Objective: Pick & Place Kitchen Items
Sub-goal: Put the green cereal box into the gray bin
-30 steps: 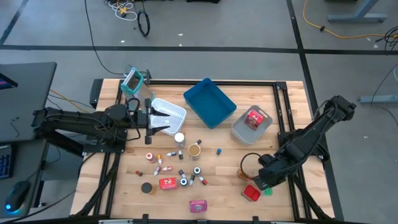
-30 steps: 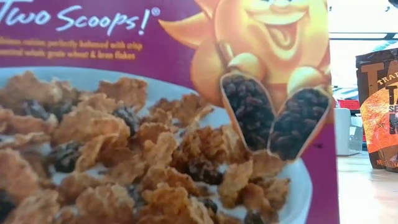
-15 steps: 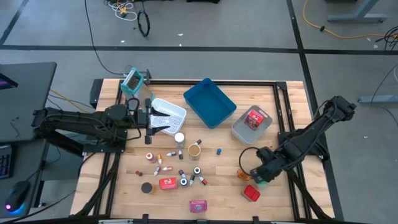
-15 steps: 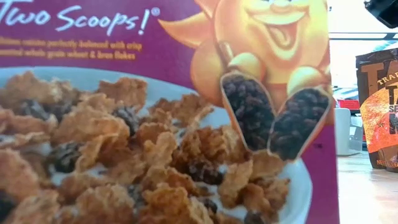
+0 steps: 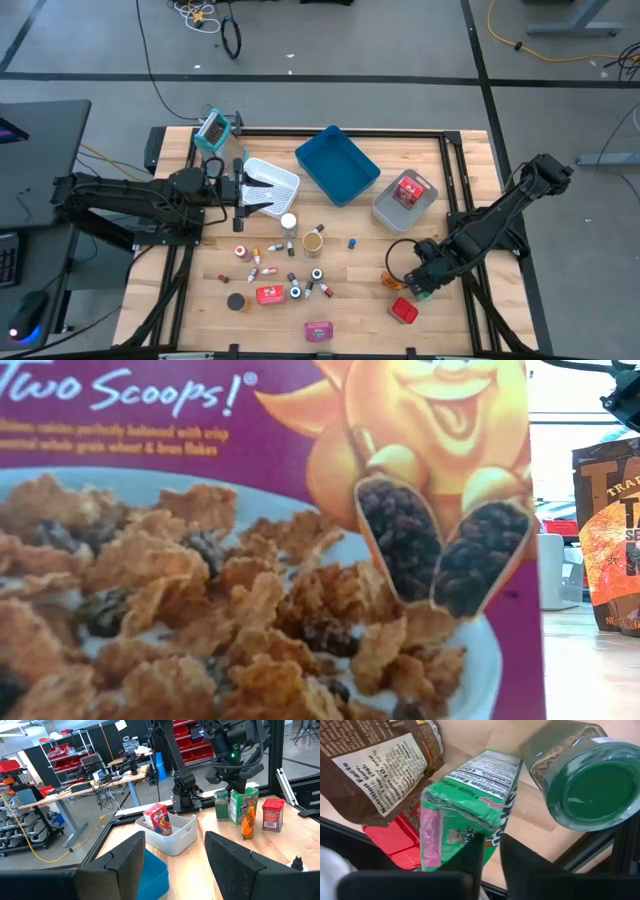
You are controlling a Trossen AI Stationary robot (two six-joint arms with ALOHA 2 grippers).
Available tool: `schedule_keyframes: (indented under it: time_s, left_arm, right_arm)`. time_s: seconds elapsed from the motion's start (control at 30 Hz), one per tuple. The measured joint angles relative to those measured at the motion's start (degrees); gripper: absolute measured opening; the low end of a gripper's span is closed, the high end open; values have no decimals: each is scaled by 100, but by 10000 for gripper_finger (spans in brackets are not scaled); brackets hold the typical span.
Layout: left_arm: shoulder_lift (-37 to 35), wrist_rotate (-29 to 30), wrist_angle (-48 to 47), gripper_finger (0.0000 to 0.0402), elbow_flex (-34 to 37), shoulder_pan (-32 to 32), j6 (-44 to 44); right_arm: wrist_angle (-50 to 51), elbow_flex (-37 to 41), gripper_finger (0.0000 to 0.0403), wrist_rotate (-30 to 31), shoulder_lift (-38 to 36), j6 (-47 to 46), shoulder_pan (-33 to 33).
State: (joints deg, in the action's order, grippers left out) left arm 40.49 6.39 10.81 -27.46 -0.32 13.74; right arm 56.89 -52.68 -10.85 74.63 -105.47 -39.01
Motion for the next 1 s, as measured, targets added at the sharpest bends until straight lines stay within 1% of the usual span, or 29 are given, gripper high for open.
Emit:
schedule_keyframes:
  time_s: [0.1,0.27,0.4,0.5,0.67,0.83,1.0]
  left_arm:
    - [0,0,5,215,0,0,-2]
    - [0,0,15,215,-1,0,-2]
    - [0,2,29,215,0,0,-2]
    - [0,2,28,215,0,0,-9]
    - [0,4,28,215,0,0,-183]
    - [0,4,26,215,0,0,-286]
    - [0,4,26,215,0,0,-286]
  right_arm:
    - [4,4,122,-128,0,-11,3]
    - [-34,7,180,-178,-8,34,1]
    - [-23,17,210,-456,-126,94,12]
    - [-19,21,218,-523,-283,45,18]
    - [-76,21,213,-286,-501,-32,16]
    - [-474,21,208,-96,-471,130,18]
    - [-289,21,208,-57,-341,160,14]
